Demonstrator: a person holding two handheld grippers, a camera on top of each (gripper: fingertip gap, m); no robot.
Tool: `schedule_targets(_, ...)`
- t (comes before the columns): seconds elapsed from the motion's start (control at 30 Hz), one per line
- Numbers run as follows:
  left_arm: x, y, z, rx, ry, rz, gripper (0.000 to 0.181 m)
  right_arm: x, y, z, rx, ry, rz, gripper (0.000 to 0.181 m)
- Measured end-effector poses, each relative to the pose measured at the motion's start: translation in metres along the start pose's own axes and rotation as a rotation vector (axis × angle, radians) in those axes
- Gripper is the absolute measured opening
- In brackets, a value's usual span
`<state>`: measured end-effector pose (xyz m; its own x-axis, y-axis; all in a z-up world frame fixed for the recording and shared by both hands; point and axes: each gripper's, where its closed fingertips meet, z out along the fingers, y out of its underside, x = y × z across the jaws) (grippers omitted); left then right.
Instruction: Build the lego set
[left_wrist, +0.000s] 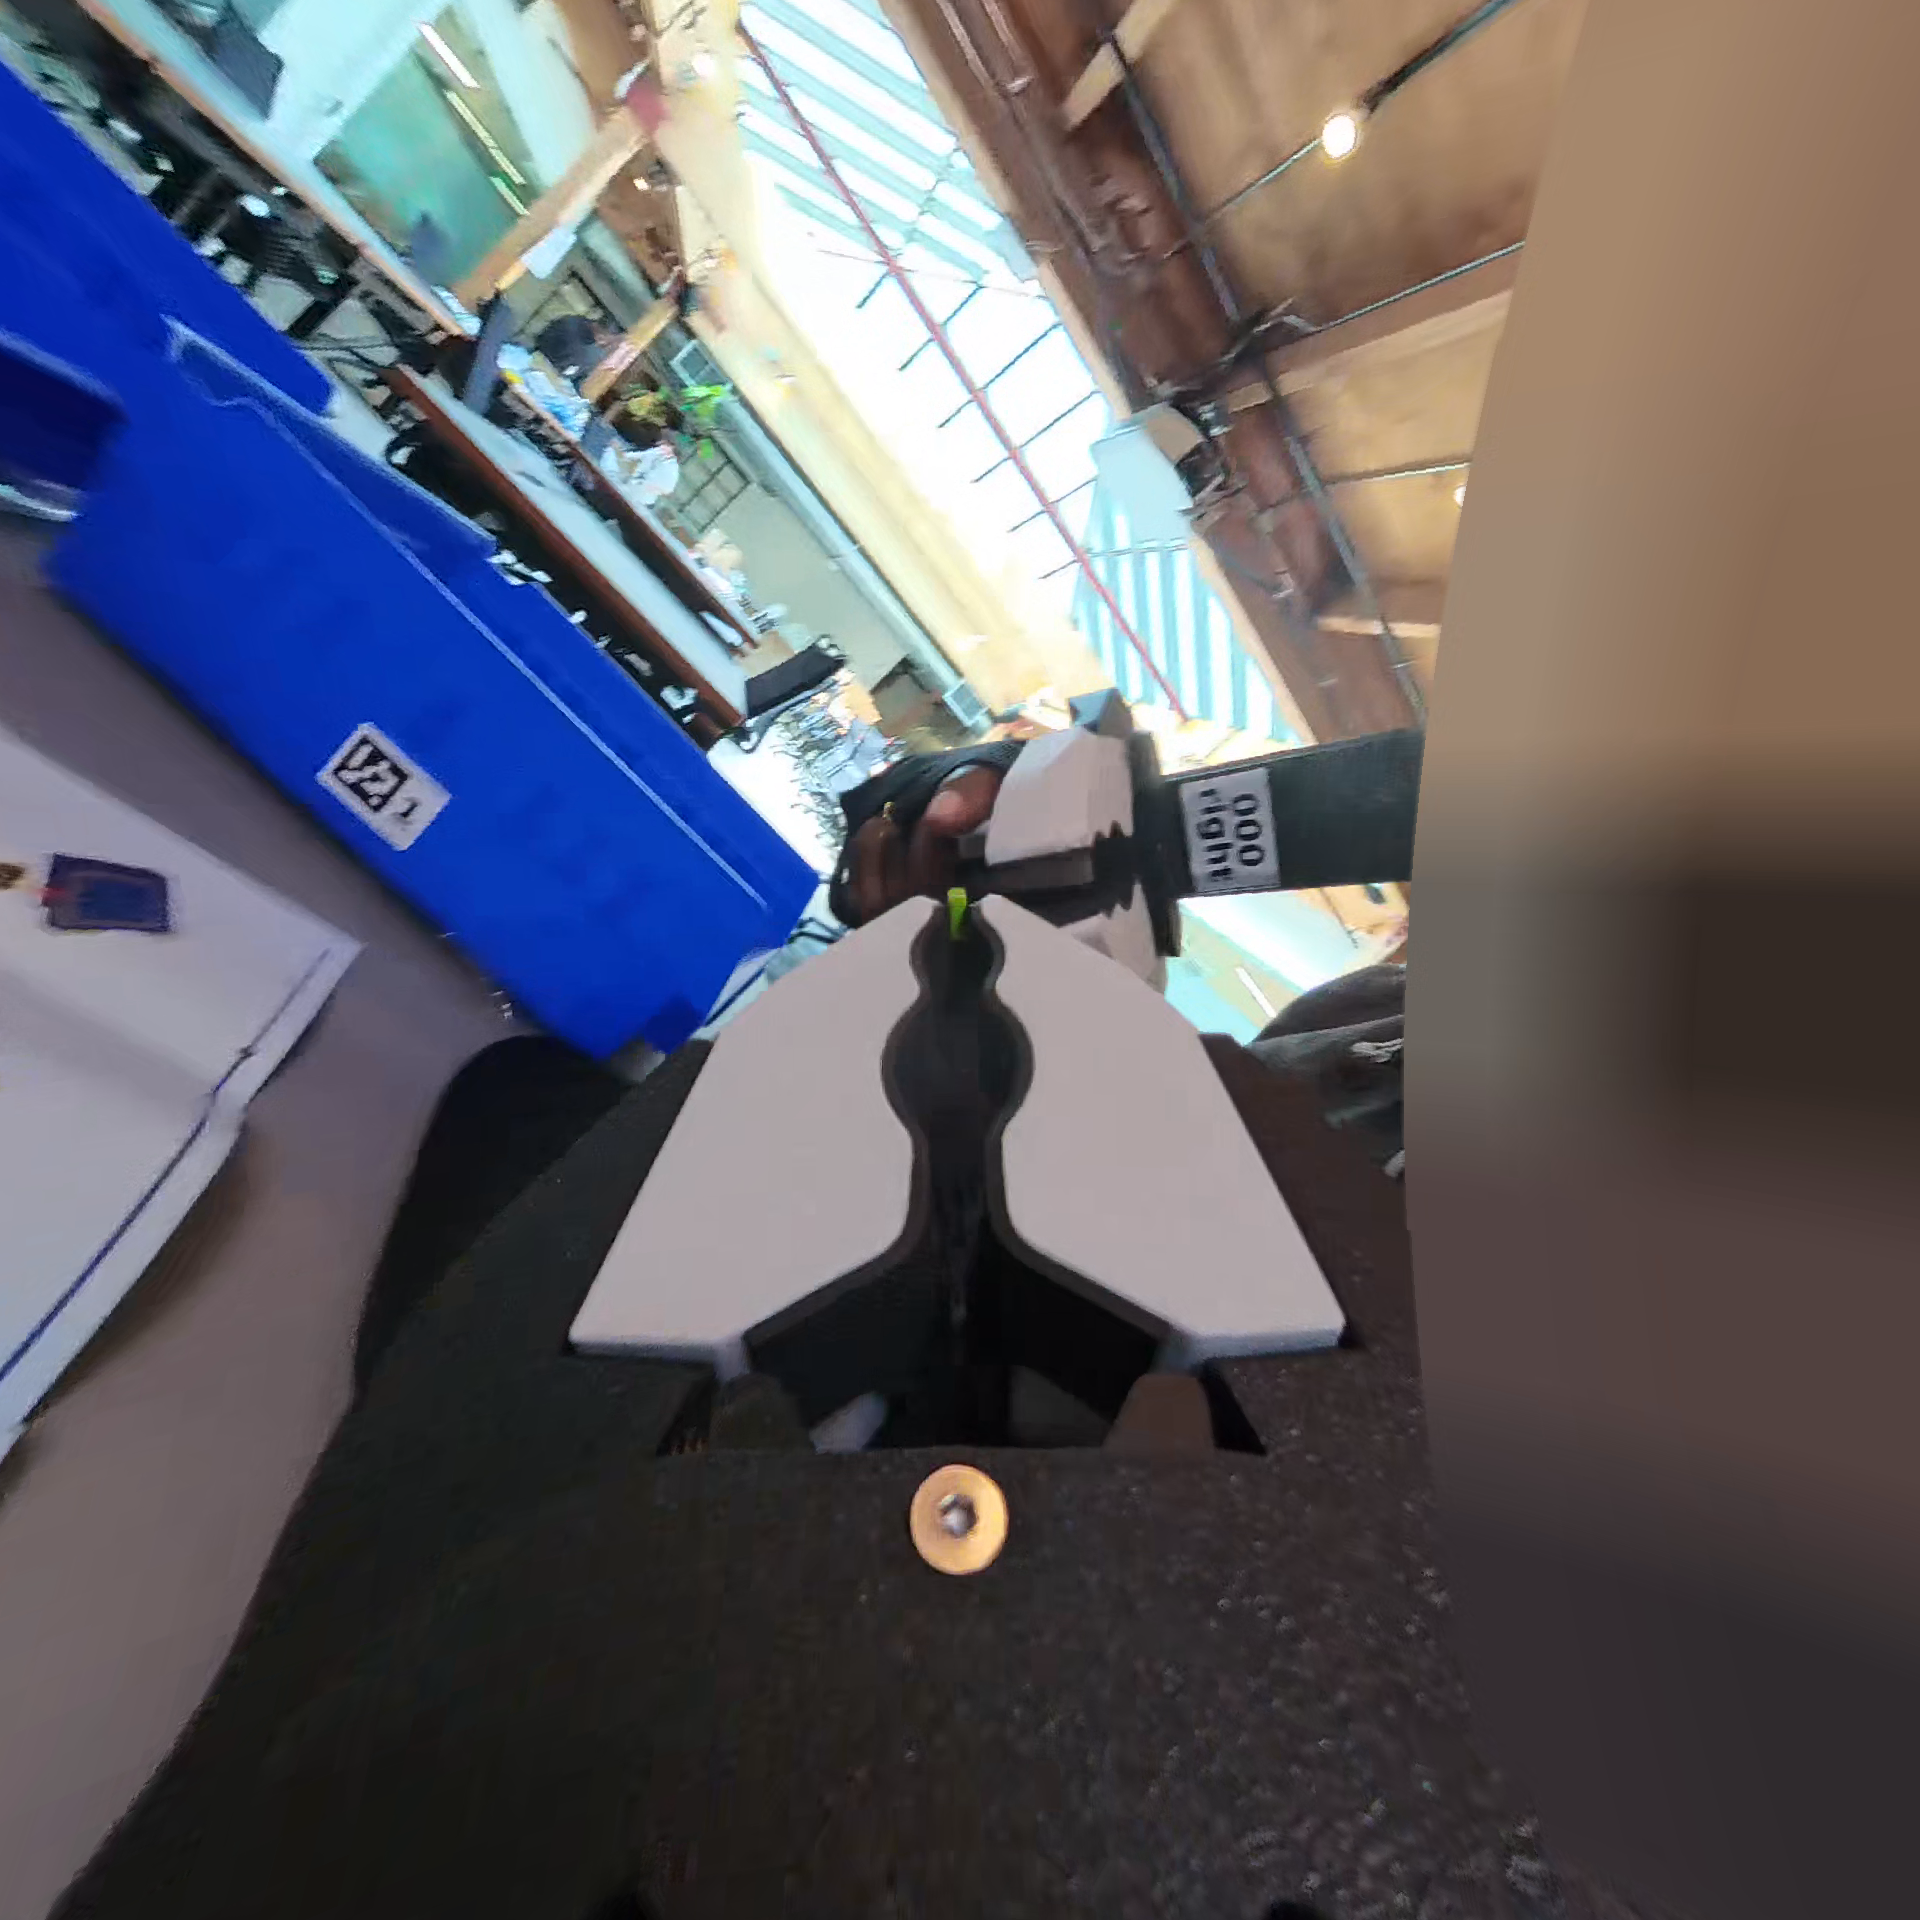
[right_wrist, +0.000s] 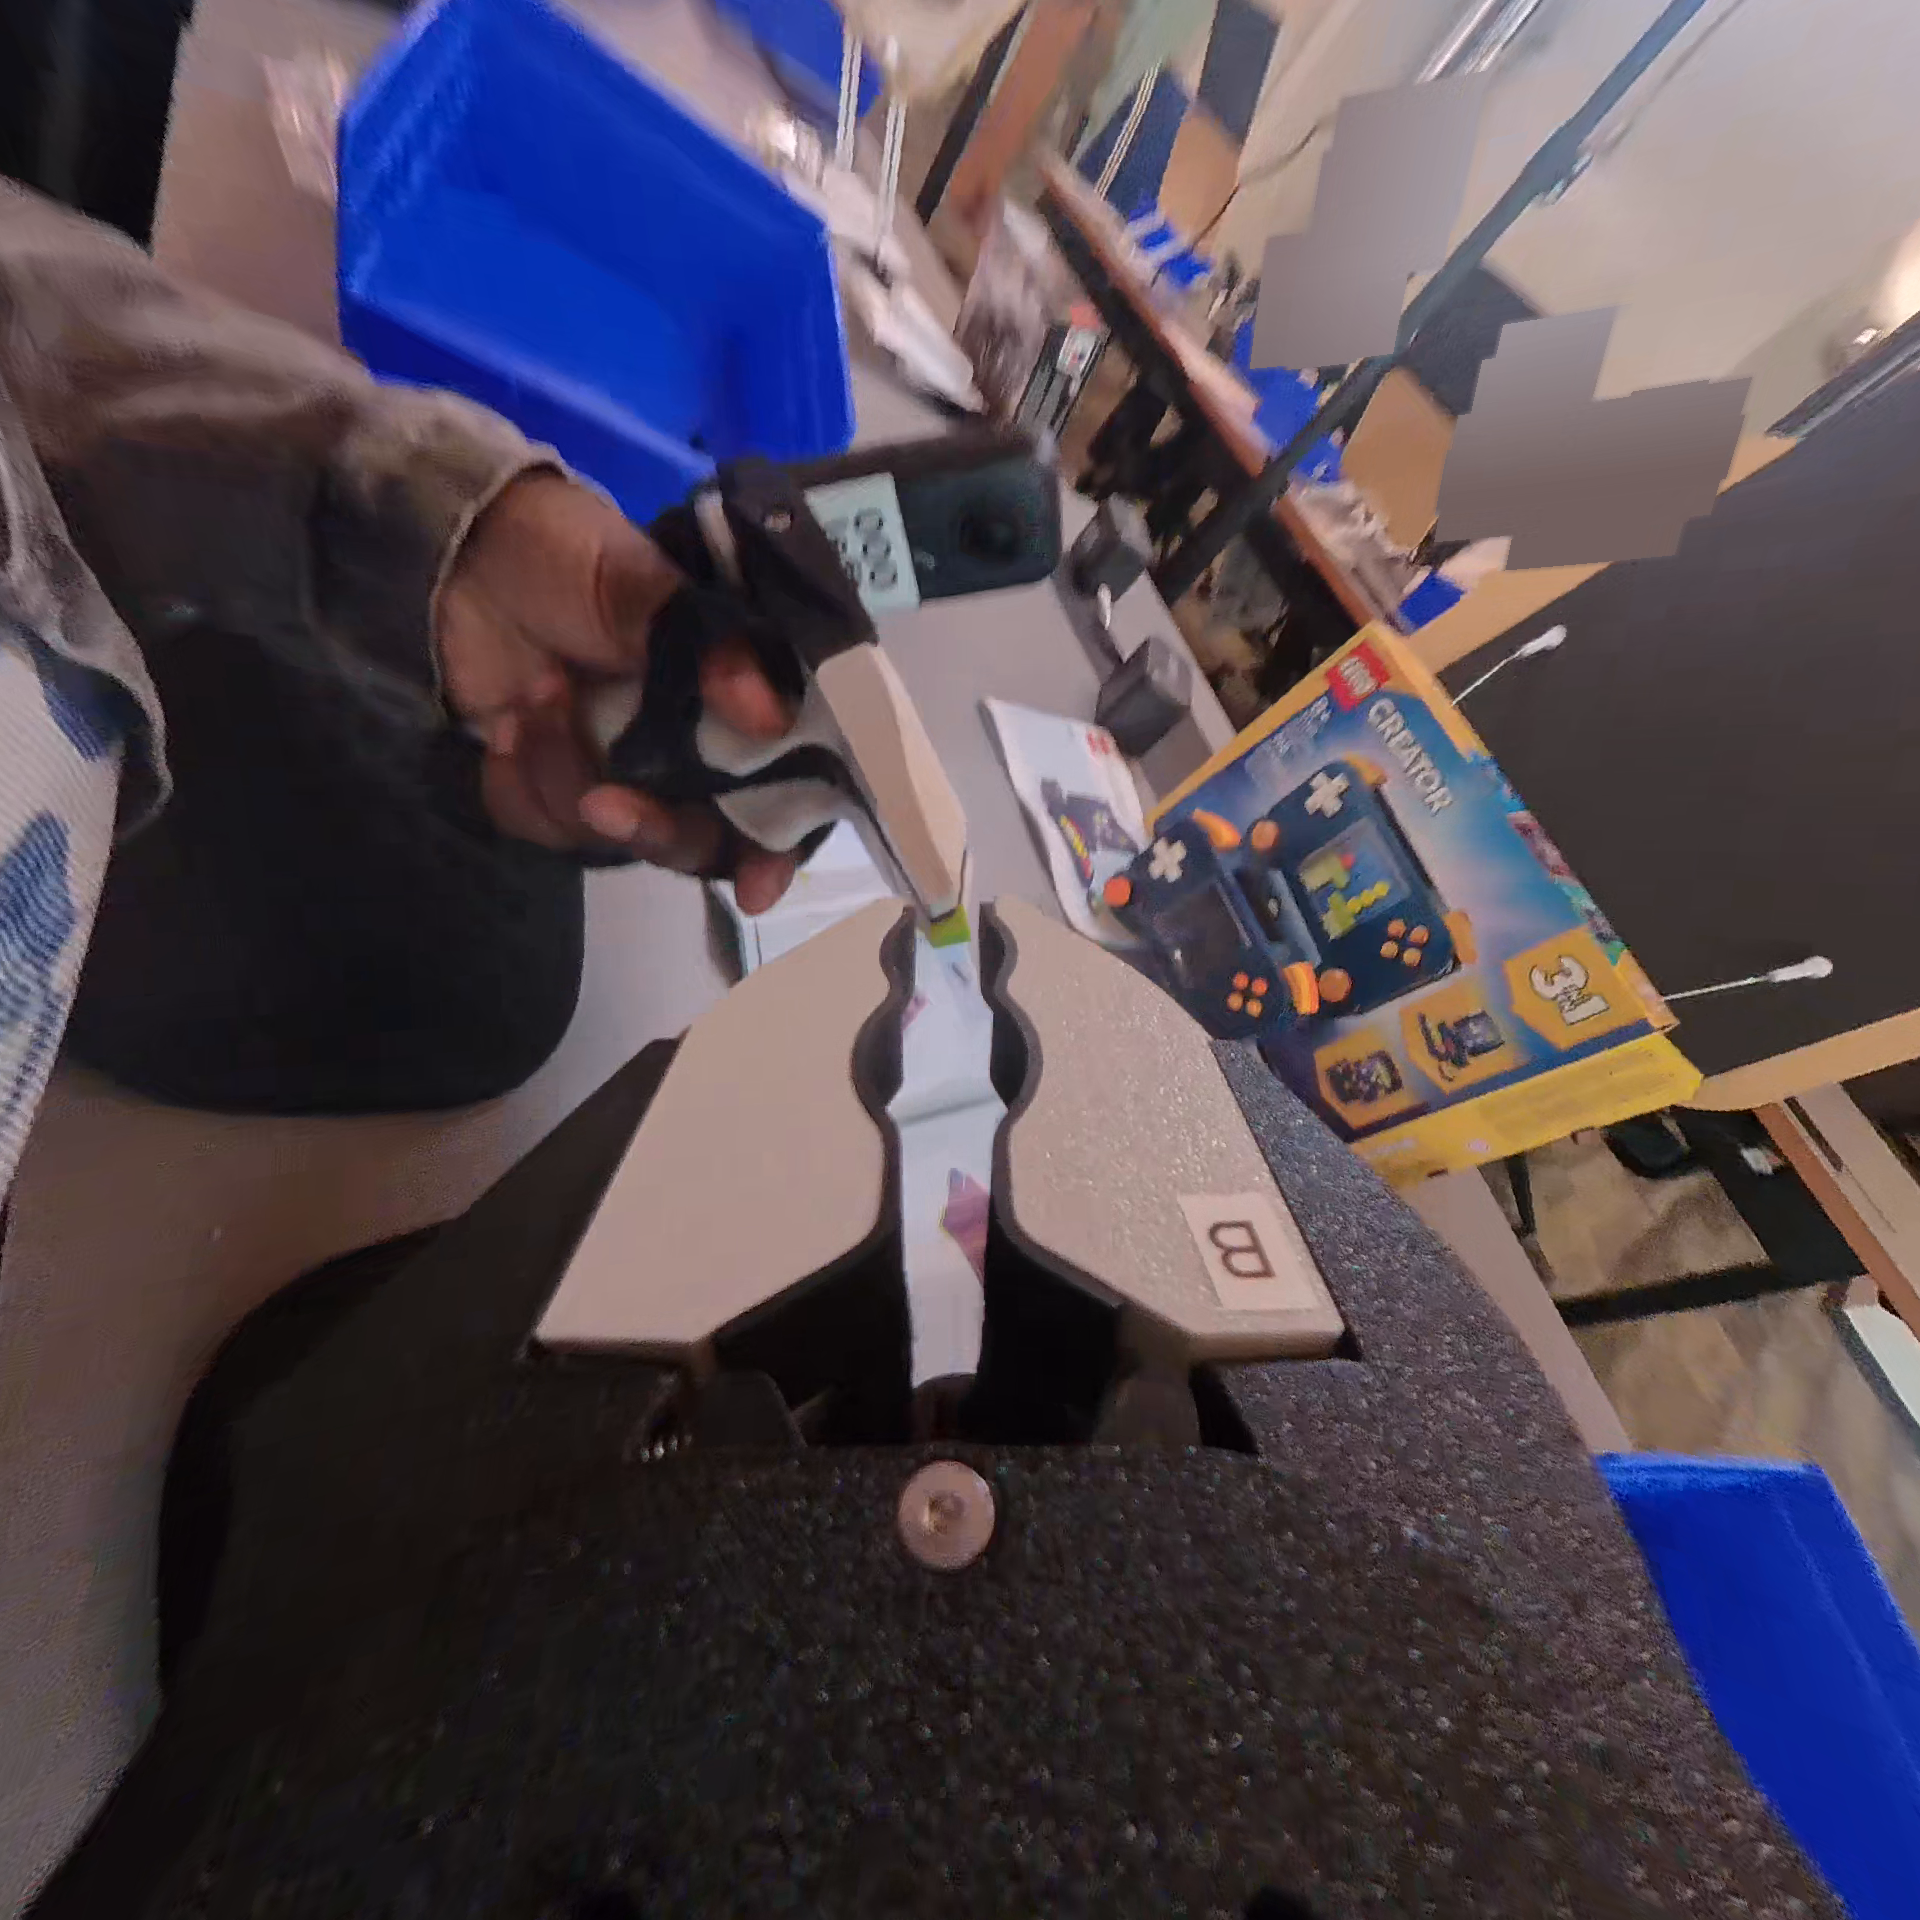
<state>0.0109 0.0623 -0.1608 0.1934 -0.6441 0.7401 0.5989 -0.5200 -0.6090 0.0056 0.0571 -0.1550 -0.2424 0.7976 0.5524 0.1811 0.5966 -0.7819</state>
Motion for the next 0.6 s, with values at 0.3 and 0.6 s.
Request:
schedule_targets(0.3,-0.011,0.002,-0.007,-0.002,-0.069,-0.013,0.003,-0.004,0.016,0.018,-0.127,-0.014,-0.058,0.008)
schedule_targets(0.6,-0.016,-0.005,-0.019,-0.032,-0.140,0.125,0.010,-0.001,0.022,0.027,-0.151,0.046,-0.038,0.007)
